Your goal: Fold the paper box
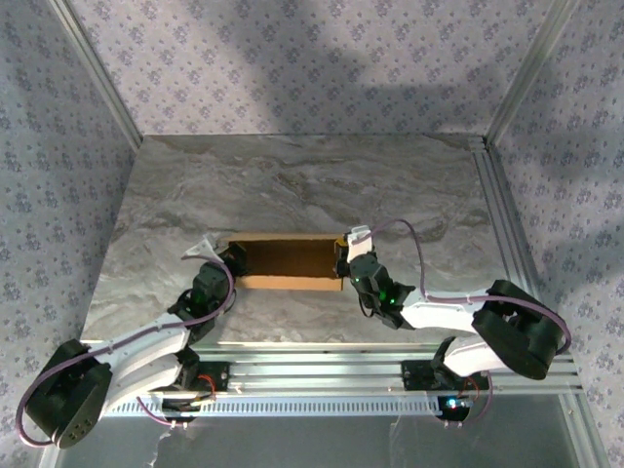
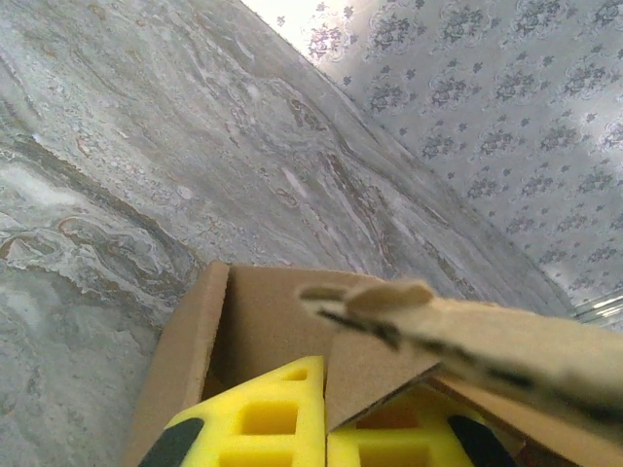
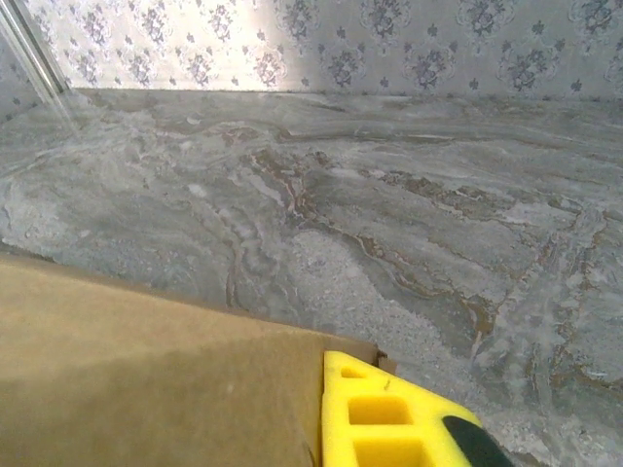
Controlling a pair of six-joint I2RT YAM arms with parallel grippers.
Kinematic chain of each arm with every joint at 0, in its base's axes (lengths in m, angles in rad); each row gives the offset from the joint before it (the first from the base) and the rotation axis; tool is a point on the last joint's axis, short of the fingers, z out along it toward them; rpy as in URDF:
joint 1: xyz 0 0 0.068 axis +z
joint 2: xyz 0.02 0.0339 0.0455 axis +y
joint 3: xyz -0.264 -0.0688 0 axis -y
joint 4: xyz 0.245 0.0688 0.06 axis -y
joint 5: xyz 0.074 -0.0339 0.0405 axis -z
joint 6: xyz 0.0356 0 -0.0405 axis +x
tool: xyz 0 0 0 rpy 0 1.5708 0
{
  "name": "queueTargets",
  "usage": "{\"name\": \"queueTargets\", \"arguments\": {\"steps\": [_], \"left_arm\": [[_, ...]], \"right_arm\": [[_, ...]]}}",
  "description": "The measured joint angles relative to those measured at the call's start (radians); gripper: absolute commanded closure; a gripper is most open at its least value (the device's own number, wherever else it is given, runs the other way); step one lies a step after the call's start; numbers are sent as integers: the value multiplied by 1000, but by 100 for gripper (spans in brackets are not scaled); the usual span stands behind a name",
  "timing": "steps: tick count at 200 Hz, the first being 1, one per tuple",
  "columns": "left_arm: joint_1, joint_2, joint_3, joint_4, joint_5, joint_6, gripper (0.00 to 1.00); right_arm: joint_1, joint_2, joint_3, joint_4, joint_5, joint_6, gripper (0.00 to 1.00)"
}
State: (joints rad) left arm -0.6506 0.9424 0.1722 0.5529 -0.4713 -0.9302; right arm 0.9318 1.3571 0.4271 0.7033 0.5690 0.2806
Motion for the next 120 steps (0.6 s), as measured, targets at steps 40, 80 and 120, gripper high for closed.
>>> {"name": "queueTargets", "arguments": {"steps": [40, 80, 120], "left_arm": [[-7, -21, -14, -8, -19, -3, 100], [-23, -24, -17, -11, -51, -3, 100], [-45, -24, -23, -7, -91, -3, 100]], "right_arm": [[35, -17, -3, -125, -7, 21, 64], [94, -114, 6, -278, 5, 80, 50], [156, -279, 4, -420, 34, 184, 45]]}}
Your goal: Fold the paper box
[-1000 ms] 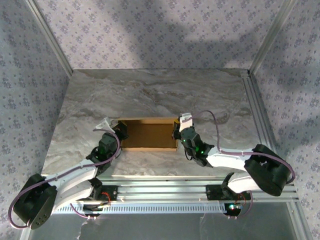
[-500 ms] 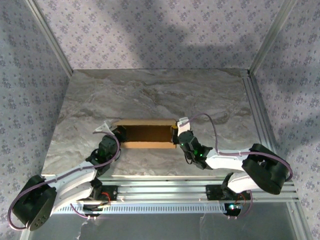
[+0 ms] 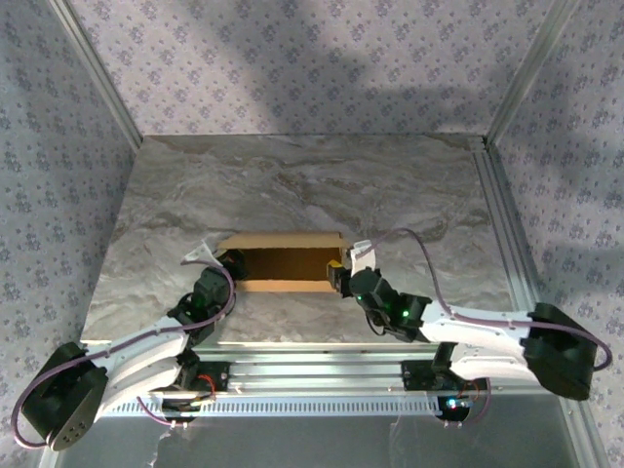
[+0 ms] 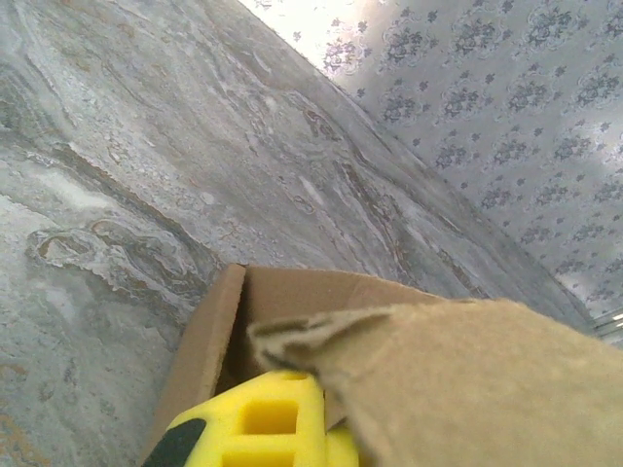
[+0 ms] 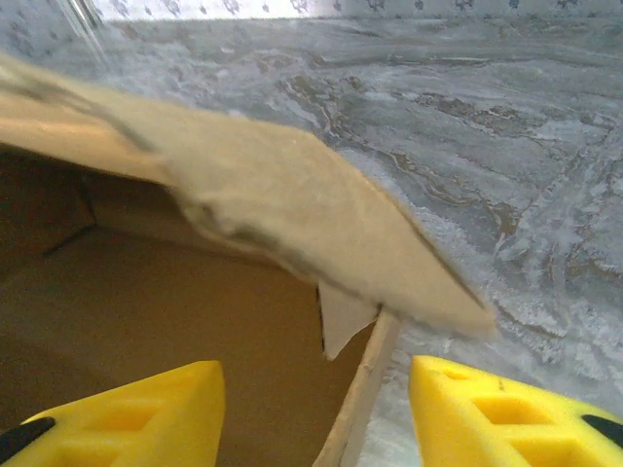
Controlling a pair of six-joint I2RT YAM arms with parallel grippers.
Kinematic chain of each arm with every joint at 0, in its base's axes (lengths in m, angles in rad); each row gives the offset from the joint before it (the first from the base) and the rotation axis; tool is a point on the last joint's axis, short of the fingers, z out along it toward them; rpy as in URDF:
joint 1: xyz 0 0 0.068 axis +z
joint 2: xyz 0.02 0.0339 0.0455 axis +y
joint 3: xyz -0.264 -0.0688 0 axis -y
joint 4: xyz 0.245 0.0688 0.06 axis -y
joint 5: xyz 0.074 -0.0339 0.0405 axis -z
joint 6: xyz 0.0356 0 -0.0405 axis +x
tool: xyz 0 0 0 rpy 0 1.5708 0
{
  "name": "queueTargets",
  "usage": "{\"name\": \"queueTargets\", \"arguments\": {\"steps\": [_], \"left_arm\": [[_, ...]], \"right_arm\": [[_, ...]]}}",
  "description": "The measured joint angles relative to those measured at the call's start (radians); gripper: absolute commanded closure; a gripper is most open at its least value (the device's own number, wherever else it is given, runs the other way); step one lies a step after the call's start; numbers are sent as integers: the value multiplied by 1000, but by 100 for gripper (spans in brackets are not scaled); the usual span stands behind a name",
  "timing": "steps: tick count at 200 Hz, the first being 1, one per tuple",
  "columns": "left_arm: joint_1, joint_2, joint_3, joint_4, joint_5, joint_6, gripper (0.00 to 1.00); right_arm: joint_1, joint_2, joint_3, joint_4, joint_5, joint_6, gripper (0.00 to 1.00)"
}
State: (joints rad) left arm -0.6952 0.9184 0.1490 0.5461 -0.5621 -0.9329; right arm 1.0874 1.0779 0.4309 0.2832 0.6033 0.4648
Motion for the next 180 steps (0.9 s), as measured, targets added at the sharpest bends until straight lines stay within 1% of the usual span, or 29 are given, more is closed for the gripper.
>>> {"name": "queueTargets", "arguments": {"steps": [39, 66, 93, 117, 144, 164, 180], "left_arm": [[-23, 43, -2, 35, -35, 0, 100], [-50, 104, 0, 90, -79, -2, 100], [-69, 140, 2, 126, -109, -8, 100], [-80, 140, 3, 124, -126, -11, 100], [-87, 132, 4, 110, -138, -12, 100], [-92, 131, 4, 108, -143, -12, 100], [-97, 131, 4, 108, -147, -12, 100]], "right_arm": [[58, -204, -4, -134, 12, 133, 43], [74, -270, 17, -259, 14, 287, 43], [95, -241, 123, -407, 20, 503, 42], [154, -188, 230, -500, 48, 740, 37], [204, -169, 254, -514, 64, 936, 27], [206, -137, 284, -517, 67, 1043, 28], [202, -101, 318, -510, 66, 1091, 31]]}}
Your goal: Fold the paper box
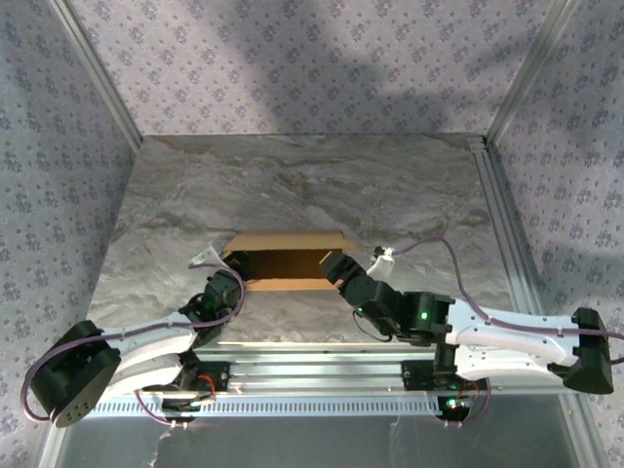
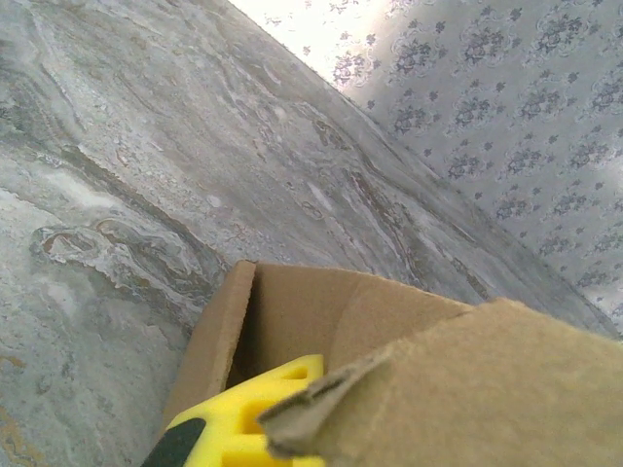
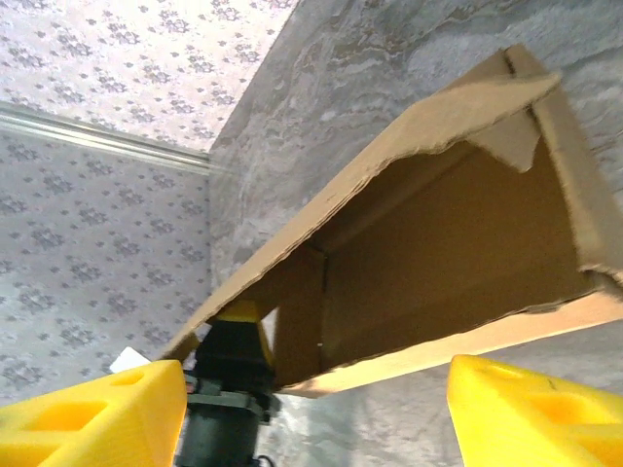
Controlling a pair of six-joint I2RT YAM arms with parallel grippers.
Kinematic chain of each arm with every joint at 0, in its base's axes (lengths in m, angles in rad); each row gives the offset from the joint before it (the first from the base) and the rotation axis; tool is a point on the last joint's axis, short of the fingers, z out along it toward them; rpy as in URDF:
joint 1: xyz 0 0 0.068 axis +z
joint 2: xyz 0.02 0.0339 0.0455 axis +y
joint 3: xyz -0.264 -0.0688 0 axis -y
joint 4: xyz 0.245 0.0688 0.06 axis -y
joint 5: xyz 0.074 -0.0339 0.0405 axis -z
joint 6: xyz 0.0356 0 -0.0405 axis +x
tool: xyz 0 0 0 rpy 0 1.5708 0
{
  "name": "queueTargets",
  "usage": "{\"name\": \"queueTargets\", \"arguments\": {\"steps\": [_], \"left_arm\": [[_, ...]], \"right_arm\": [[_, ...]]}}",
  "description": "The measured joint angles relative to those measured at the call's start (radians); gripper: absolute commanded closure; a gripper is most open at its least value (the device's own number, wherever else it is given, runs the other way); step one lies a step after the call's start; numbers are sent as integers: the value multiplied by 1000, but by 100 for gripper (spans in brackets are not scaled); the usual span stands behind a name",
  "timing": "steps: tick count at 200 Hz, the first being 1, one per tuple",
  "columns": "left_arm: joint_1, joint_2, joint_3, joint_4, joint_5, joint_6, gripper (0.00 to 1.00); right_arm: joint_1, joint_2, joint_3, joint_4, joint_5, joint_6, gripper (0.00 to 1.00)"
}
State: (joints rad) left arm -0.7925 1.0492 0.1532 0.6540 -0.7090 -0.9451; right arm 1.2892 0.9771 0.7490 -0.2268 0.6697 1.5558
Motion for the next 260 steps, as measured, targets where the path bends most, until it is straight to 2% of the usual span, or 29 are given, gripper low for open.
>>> {"name": "queueTargets", "arguments": {"steps": [71, 112, 201, 240, 260], "left_arm": [[-14, 6, 1, -2, -21, 0, 100], [-16, 5, 1, -3, -25, 0, 100], [-16, -10, 1, -22, -24, 0, 100], [-18, -16, 1, -30, -26, 0, 100], [-18, -31, 1, -48, -25, 1, 94]], "right_arm": [[-137, 200, 94, 124, -102, 114, 39], [-180, 255, 111, 172, -158, 161, 53], [-251, 312, 101, 229, -219, 202, 75], [-260, 335, 97, 251, -230, 224, 93], [-262, 335, 91, 285, -229, 243, 99]]}}
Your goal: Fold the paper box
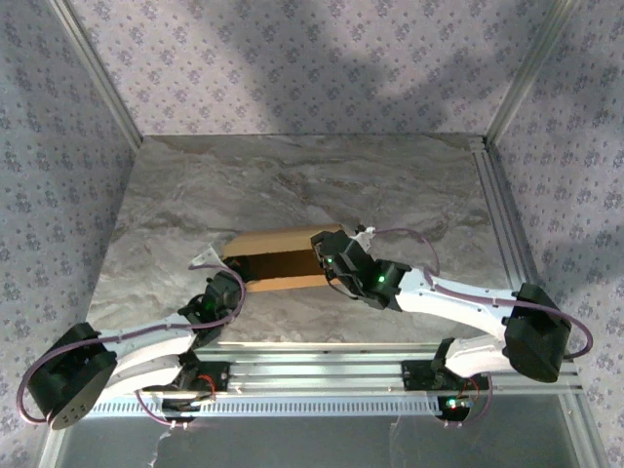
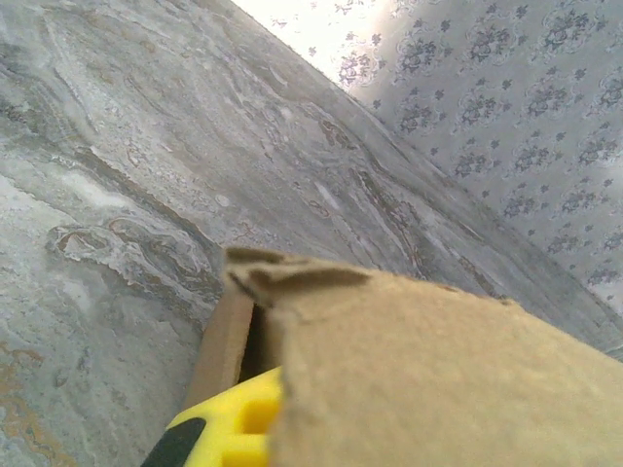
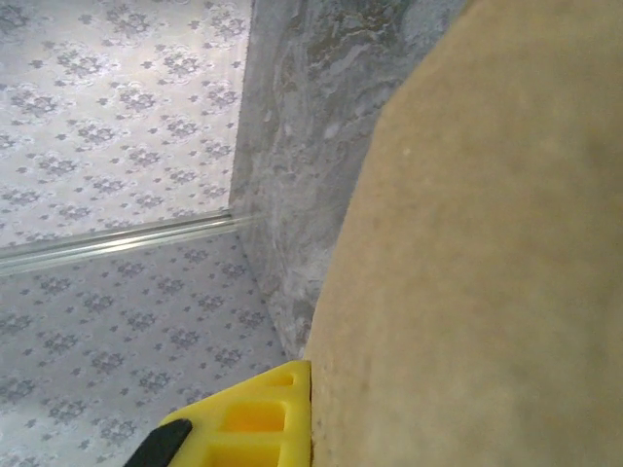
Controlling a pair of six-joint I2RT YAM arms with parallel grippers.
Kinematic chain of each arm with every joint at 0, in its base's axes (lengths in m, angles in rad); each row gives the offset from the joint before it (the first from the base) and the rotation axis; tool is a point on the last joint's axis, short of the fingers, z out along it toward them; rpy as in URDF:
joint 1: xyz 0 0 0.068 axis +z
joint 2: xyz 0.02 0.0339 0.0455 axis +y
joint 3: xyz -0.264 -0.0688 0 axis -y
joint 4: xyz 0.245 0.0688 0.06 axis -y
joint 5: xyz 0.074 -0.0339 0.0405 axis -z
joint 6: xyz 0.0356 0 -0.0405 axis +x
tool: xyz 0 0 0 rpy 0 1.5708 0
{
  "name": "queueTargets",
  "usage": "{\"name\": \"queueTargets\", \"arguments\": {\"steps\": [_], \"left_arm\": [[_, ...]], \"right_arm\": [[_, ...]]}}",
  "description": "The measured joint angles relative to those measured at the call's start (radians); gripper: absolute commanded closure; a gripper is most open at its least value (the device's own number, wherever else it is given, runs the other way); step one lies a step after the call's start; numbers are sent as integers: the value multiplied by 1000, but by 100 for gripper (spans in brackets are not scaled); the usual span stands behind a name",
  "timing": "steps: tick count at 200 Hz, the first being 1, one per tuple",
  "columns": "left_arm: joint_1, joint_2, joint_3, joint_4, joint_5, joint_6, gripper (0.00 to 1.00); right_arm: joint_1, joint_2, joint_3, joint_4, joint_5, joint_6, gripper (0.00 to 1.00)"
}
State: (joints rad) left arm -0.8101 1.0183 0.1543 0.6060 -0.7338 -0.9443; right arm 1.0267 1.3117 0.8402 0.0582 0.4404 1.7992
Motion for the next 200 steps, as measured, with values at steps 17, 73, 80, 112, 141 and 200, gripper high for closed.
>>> {"name": "queueTargets", "arguments": {"steps": [17, 73, 80, 112, 141, 200], "left_arm": [[0, -28, 0, -38, 10, -1, 86], [-5, -243, 0, -324, 58, -26, 52], [-5, -276, 0, -368, 62, -32, 51], [-8, -433, 0, -573, 86, -71, 47], [-8, -553, 34, -776, 100, -103, 46], [-8, -445, 310, -986, 179, -107, 39]], "right_arm": [[-1, 0, -13, 23, -1, 7, 100], [-6, 1, -61, 29, -8, 23, 100], [-9, 1, -66, 29, -8, 25, 100], [-37, 1, -93, 29, -18, 25, 100], [-73, -2, -110, 29, -43, 11, 100], [-137, -21, -145, 29, -111, -12, 100]]}}
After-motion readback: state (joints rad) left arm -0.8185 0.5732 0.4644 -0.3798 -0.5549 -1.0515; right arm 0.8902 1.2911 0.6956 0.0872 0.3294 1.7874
